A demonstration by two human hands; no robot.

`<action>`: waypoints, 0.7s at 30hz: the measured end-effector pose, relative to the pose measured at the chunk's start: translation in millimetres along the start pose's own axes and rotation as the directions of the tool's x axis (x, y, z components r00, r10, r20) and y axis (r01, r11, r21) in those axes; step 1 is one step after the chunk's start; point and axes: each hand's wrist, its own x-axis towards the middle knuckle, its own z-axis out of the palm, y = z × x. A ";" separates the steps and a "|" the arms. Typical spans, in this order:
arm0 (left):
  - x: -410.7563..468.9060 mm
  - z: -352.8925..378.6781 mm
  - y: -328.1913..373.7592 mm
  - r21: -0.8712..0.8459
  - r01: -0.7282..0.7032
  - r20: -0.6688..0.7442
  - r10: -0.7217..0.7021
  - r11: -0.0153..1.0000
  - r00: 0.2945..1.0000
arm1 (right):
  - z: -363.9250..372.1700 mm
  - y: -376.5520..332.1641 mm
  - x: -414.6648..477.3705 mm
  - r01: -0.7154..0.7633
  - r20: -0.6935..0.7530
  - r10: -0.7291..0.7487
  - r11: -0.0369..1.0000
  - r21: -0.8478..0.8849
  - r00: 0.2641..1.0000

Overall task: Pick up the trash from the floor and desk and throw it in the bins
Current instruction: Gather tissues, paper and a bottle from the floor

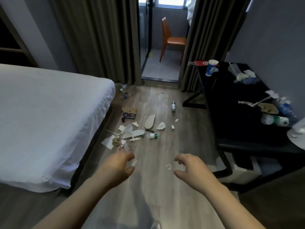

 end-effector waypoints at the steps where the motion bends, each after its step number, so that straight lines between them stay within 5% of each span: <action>1: 16.1 -3.4 -0.7 0.002 0.004 -0.008 -0.004 1.000 1.000 | -6.9 3.1 19.4 -0.001 0.010 0.001 1.000 0.000 1.000; 12: 169.3 -27.0 -47.6 -0.029 0.066 0.017 -0.065 0.997 0.998 | -36.0 12.4 199.4 0.013 0.090 -0.008 0.999 -0.051 0.996; 21: 298.5 -56.2 -126.1 0.014 -0.029 0.129 0.027 0.999 0.991 | -16.3 -12.0 311.8 -0.148 0.080 0.149 0.989 -0.021 0.986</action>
